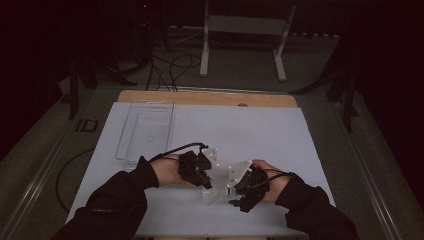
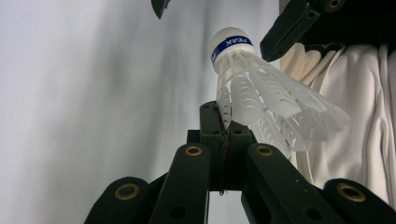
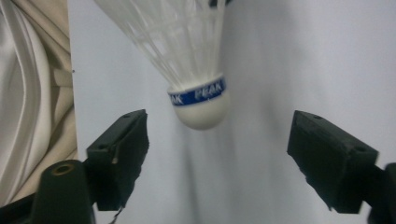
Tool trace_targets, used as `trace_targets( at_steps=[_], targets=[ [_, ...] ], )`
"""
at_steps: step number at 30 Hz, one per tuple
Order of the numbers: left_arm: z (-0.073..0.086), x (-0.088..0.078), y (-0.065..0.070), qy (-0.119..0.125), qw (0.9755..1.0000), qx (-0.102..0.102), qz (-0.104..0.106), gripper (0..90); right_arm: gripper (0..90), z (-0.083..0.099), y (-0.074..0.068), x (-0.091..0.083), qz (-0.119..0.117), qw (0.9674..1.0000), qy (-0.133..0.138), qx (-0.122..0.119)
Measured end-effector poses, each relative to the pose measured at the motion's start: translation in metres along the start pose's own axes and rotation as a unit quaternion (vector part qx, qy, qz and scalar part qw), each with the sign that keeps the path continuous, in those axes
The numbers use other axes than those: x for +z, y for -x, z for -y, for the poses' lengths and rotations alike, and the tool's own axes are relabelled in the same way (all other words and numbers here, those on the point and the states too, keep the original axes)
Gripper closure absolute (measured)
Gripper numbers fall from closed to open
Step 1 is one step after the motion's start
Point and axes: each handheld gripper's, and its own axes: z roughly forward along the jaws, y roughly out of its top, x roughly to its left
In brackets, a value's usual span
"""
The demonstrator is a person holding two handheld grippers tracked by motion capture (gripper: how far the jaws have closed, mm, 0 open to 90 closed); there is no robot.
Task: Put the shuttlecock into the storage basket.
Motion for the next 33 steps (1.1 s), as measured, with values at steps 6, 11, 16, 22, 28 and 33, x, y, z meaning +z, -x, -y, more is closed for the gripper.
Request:
trace_targets(
  at_steps=[6,11,16,22,28,33],
  targets=[
    [0.004,-0.007,-0.002,0.007,1.0000,-0.003,-0.004,90.0,9.3,0.009,0.008,0.003,-0.030,0.9993,-0.004,0.024],
    [0.008,-0.016,-0.005,0.016,0.9997,-0.013,-0.011,90.0,9.1,0.018,0.012,0.004,-0.028,0.9988,0.004,0.041],
    [0.014,-0.027,-0.009,0.026,0.9991,-0.027,-0.019,90.0,9.1,0.030,0.015,0.004,-0.020,0.9979,0.021,0.059],
    [0.020,-0.040,-0.012,0.041,0.9979,-0.038,-0.031,90.0,9.1,0.046,0.018,0.005,-0.014,0.9953,0.042,0.087],
    [0.027,-0.053,-0.017,0.053,0.9963,-0.051,-0.044,90.0,9.1,0.059,0.019,0.006,0.005,0.9928,0.062,0.103],
    [0.034,-0.064,-0.022,0.058,0.9948,-0.063,-0.055,90.0,8.7,0.069,0.019,0.008,0.004,0.9910,0.073,0.112]
  ],
)
